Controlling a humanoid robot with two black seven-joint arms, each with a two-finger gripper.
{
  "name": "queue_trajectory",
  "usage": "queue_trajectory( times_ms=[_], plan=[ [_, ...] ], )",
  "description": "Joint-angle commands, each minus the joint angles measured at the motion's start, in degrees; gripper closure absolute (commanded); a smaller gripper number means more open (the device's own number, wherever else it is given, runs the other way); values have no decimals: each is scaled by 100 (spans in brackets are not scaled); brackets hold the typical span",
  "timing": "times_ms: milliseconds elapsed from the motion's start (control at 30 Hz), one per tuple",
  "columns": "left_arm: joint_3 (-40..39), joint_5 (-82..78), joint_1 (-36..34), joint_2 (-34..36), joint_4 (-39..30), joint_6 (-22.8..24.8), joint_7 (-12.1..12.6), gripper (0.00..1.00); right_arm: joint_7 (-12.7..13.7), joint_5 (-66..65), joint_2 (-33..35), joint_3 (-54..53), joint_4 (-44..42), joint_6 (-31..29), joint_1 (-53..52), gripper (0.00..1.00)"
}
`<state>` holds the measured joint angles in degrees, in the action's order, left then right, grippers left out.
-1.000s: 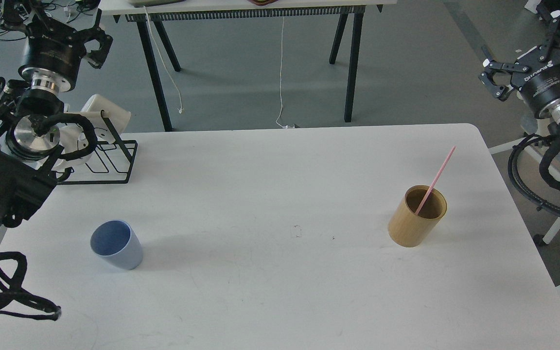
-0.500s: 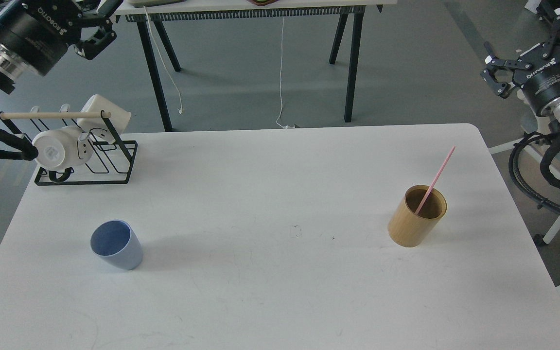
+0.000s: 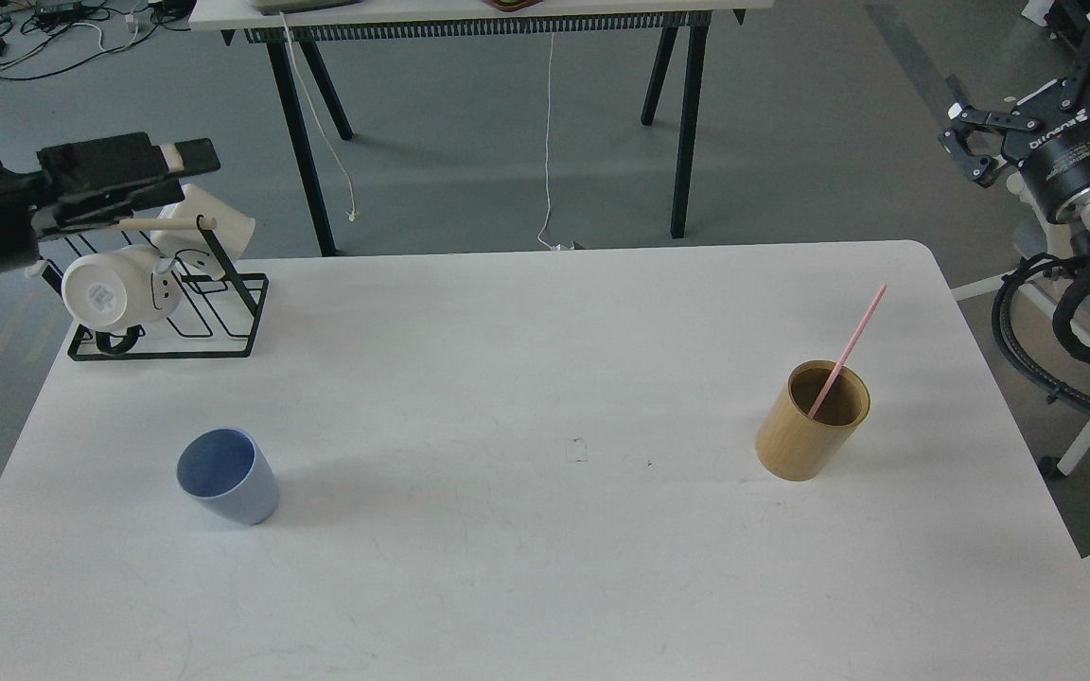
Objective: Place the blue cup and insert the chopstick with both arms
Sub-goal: 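Lower the left gripper from the rack area toward the table, then reach the left gripper to the blue cup and grasp it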
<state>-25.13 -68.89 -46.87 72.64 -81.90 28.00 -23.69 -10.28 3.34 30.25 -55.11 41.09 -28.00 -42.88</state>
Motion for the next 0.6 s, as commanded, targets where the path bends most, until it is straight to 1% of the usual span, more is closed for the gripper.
queue_trajectory(
  times_ms=[0,67,167,233,267,333,400,467,567],
  plan=[
    [761,-1010,2,145,-10,0,-22,9,0,0,51,1,4,0,-9,1],
    [1262,-1388,11,154,33,0,-48,10,0,0,51,1,-5,0,-9,1],
    [2000,-1907,55,101,104,-934,-57,10,0,0,51,1,-5,0,-9,1],
    [2318,-2162,73,31,244,-1278,-66,12,0,0,33,1,-5,0,-9,1],
    [2467,-2233,90,-126,392,-1419,-66,13,0,0,16,1,-5,0,-9,1],
    [2591,-2242,99,-486,709,-1543,-66,15,0,0,7,1,-5,0,-9,1],
    [2609,-2251,108,-698,920,-1613,-57,17,0,0,-2,1,4,0,-9,1],
    [2618,-2269,108,-769,1018,-1640,-57,21,0,0,-2,1,4,0,-27,1],
    [2618,-2487,117,-813,1053,-1649,-39,23,0,0,7,1,4,0,-45,1]
  ],
)
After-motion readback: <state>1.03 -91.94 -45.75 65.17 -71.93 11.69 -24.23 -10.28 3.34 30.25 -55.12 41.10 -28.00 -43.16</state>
